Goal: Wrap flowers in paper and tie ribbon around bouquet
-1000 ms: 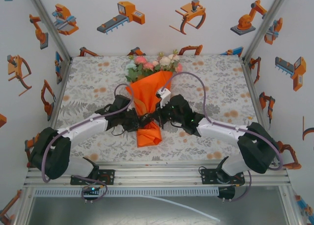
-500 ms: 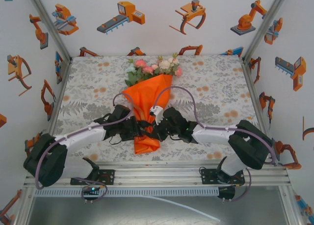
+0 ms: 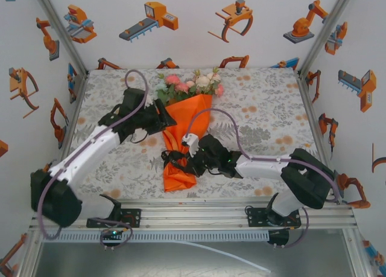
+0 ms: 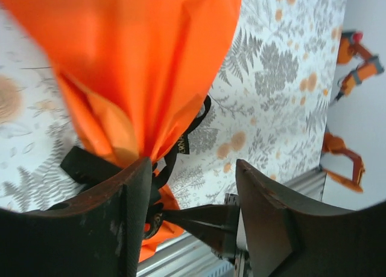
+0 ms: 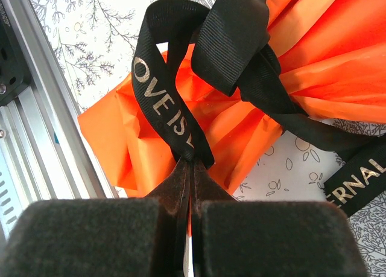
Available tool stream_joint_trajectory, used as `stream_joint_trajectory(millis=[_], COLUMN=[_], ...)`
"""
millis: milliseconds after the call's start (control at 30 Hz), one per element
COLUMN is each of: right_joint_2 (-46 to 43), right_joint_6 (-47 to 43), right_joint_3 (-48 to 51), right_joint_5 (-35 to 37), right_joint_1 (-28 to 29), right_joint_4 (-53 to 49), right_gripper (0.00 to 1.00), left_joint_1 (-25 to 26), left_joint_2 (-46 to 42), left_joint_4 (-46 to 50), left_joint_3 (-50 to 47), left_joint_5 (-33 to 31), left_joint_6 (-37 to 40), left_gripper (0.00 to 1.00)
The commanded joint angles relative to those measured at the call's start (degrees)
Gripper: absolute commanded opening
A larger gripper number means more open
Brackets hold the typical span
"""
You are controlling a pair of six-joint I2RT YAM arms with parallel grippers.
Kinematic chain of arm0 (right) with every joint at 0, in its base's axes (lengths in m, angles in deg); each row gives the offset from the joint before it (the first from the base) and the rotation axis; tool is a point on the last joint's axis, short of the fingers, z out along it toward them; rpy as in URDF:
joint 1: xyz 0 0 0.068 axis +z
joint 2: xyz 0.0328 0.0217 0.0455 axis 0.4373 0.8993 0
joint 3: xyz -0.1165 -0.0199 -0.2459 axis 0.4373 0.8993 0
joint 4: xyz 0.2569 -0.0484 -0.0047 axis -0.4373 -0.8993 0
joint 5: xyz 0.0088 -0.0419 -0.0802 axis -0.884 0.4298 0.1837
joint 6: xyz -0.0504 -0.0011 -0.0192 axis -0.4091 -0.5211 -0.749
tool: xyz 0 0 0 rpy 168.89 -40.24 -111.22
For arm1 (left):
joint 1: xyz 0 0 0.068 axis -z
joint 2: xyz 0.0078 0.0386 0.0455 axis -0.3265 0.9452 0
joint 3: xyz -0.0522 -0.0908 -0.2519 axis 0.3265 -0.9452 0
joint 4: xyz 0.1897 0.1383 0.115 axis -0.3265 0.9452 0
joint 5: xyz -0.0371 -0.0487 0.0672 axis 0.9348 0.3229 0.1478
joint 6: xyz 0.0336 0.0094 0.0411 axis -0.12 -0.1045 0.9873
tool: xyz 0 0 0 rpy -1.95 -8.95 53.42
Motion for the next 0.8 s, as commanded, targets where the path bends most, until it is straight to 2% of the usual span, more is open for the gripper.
stream_joint_trajectory(millis=[0,67,167,233,333,533,633,767], right_joint_2=[-2.4,-2.9,-3.2,-3.0,-2.6,-1.6,-1.5,-2.0], right_joint_6=[-1.4,-1.3,-1.2,-1.2,-1.1,-1.2,-1.3,-1.7], right_joint_3=[0.3,0.3,0.2,0.2,0.2,-0.2,-0.1,0.1], right_joint_5=[2.5,4.2,5.2,5.5,6.0,4.9,4.5,4.6], right_joint_1=[0.5,0.5,0.4,0.4,0.4,0.4,0.4,0.4], right_joint_4=[-0.4,-0.5,-0.2,0.1,0.2,0.0,-0.4,-0.9], right_gripper=[0.00,0.00,0.00,0.00,0.00,0.00,0.00,0.00], left_joint_1=[1.3,2.9,5.4,5.9,6.1,6.2,6.4,6.4], left_joint_2=[6.2,8.3,9.3,8.9,6.9,2.9,1.9,-0.8], left_joint_4=[6.8,10.8,18.2,19.8,20.5,20.8,20.3,18.3], left_joint_3=[1.5,2.6,2.9,1.3,-1.5,-5.9,-9.1,-13.3], left_joint_5=[8.0,6.1,-0.1,0.1,-0.1,-2.7,-4.7,-6.9], left_joint_6=[4.3,7.4,10.9,11.5,10.4,8.0,6.8,4.6], left_gripper=[0.59,0.58,0.54,0.49,0.37,0.21,0.14,0.10])
